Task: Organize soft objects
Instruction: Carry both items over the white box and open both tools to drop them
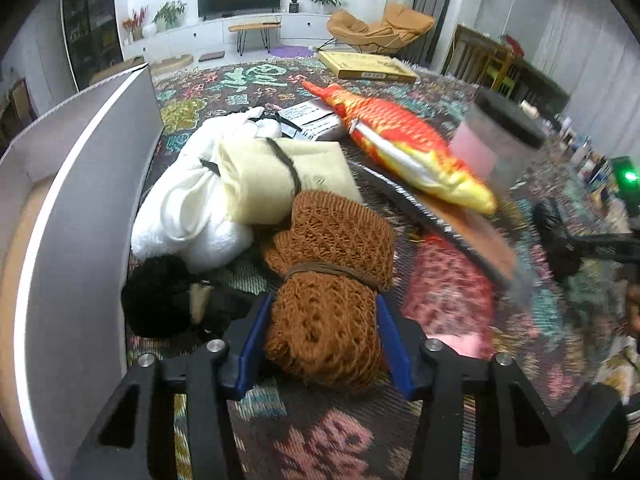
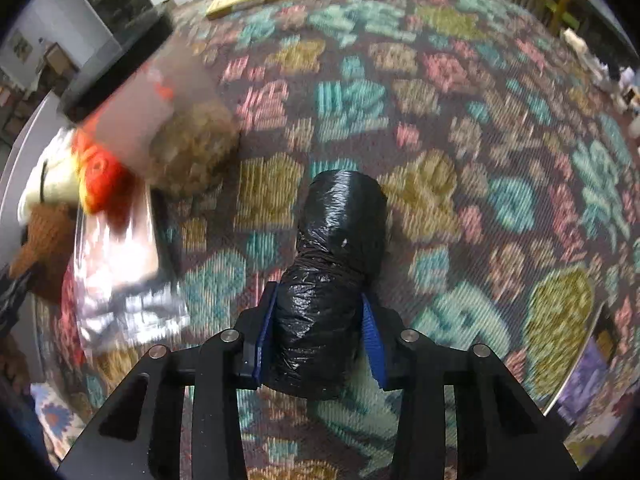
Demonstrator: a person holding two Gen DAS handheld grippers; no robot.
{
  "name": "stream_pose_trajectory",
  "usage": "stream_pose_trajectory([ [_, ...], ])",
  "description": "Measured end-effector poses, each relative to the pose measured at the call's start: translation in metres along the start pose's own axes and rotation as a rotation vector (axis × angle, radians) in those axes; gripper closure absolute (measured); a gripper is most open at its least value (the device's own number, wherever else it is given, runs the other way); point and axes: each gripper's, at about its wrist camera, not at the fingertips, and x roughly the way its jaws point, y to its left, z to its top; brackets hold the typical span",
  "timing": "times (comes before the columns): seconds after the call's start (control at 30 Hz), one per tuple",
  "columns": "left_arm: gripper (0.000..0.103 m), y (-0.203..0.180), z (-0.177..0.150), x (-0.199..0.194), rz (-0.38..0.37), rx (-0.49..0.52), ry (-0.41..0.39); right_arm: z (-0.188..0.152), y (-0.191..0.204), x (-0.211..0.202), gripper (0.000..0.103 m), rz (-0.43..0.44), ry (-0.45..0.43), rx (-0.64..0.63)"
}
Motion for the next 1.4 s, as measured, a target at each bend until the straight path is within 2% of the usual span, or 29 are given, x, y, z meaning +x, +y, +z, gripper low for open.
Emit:
stream_pose_trajectory([
  [0.1,0.052,0.004,-0.006,-0.020,-0.043,-0.049,-0.016,0.031,-0.007,-0.010,0.063,-0.015,-0.112,0.054],
  [0.17,0.052,0.003,-0.008,-0.031,-0.055,-0.055,-0.033,0.050,-0.010,-0.010,0.063,-0.027,-0.156,0.081],
  [0.2,0.052,0.003,-0.009,-0.037,-0.059,-0.059,-0.042,0.058,-0.011,-0.004,0.063,-0.025,-0.154,0.088],
  [0.27,0.052,0.004,-0.009,-0.048,-0.071,-0.071,-0.058,0.066,-0.011,0.013,0.063,-0.038,-0.094,0.080],
  [0.3,0.052,0.007,-0.010,-0.056,-0.084,-0.084,-0.068,0.072,-0.011,0.026,0.063,-0.063,-0.042,0.064],
  [0.33,0.052,0.010,-0.008,-0.066,-0.104,-0.103,-0.085,0.074,-0.010,0.030,0.063,-0.090,-0.031,0.051],
  [0.37,0.052,0.015,-0.004,-0.073,-0.116,-0.115,-0.102,0.072,-0.010,0.024,0.063,-0.108,-0.055,0.047],
  [0.47,0.052,0.026,0.003,-0.103,-0.116,-0.129,-0.168,0.075,-0.012,-0.021,0.063,-0.097,-0.232,0.078],
  [0.57,0.052,0.048,0.006,-0.130,-0.094,-0.146,-0.209,0.089,0.011,-0.071,0.063,-0.115,-0.366,0.008],
  [0.67,0.052,0.077,-0.001,-0.151,-0.035,-0.171,-0.232,0.098,0.061,-0.107,0.063,-0.059,-0.408,-0.112],
  [0.73,0.052,0.099,-0.010,-0.163,0.020,-0.187,-0.236,0.088,0.108,-0.128,0.063,0.032,-0.414,-0.187],
  [0.8,0.052,0.129,-0.022,-0.178,0.084,-0.223,-0.233,0.068,0.166,-0.142,0.063,0.178,-0.397,-0.243],
  [0.93,0.052,0.176,-0.050,-0.202,0.214,-0.277,-0.231,0.031,0.280,-0.145,0.063,0.467,-0.310,-0.350],
  [1.0,0.050,0.191,-0.062,-0.210,0.268,-0.290,-0.229,0.011,0.334,-0.140,0.063,0.569,-0.256,-0.404],
  [1.07,0.042,0.207,-0.072,-0.216,0.308,-0.326,-0.221,-0.005,0.379,-0.129,0.061,0.641,-0.195,-0.441],
  [1.1,0.031,0.213,-0.076,-0.217,0.327,-0.352,-0.217,-0.013,0.393,-0.123,0.056,0.656,-0.177,-0.452],
  [1.13,0.017,0.217,-0.080,-0.217,0.332,-0.367,-0.215,-0.019,0.407,-0.117,0.036,0.669,-0.160,-0.467],
  [1.17,0.012,0.220,-0.082,-0.217,0.335,-0.378,-0.217,-0.023,0.413,-0.111,0.026,0.673,-0.148,-0.477],
  [1.2,0.007,0.221,-0.085,-0.218,0.345,-0.387,-0.226,-0.028,0.418,-0.105,0.021,0.669,-0.139,-0.479],
  [1.3,0.007,0.214,-0.087,-0.217,0.343,-0.375,-0.246,-0.032,0.401,-0.098,0.022,0.639,-0.163,-0.458],
  [1.4,0.006,0.196,-0.082,-0.211,0.328,-0.347,-0.268,-0.040,0.363,-0.098,0.022,0.519,-0.230,-0.433],
])
